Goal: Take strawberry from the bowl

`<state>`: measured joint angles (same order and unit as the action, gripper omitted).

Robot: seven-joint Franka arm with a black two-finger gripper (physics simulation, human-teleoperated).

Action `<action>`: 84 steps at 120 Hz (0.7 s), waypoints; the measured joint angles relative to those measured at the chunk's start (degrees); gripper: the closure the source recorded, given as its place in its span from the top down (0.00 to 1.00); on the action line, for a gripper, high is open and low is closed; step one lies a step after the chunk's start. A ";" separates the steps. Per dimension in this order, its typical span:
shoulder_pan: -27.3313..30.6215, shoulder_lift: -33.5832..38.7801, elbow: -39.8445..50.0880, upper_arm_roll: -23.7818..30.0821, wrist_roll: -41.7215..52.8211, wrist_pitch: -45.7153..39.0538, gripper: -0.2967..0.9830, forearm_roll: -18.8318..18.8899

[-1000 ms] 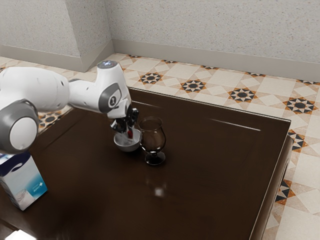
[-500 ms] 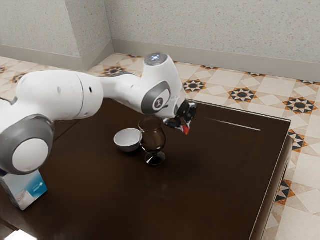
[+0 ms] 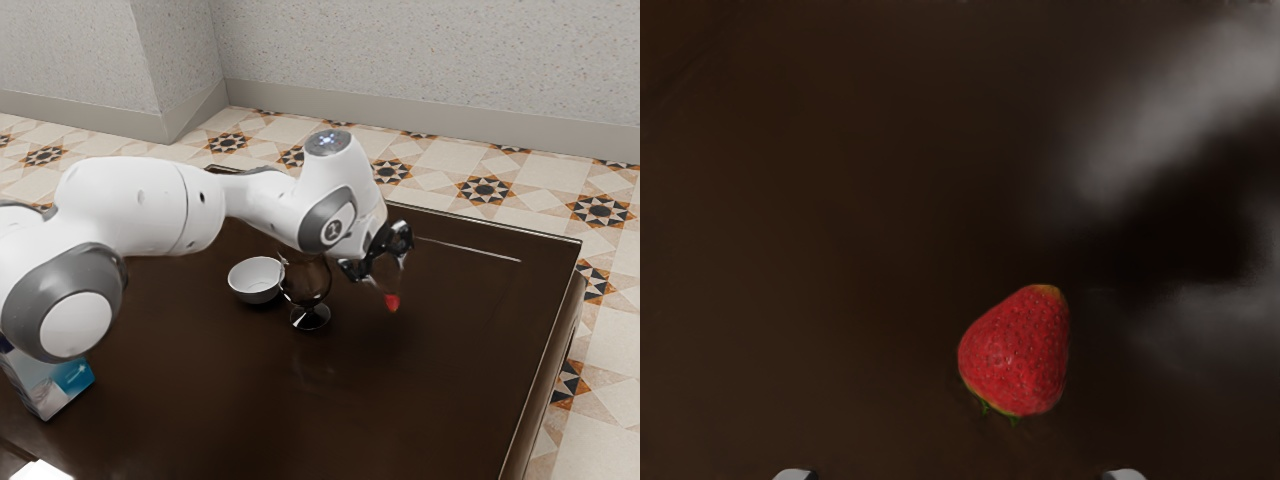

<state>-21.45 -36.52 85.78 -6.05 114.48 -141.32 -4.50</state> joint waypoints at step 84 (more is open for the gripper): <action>25.40 47.24 13.83 1.22 -55.04 49.81 0.76 6.48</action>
<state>3.95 10.73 99.60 -4.84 59.44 -91.50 1.98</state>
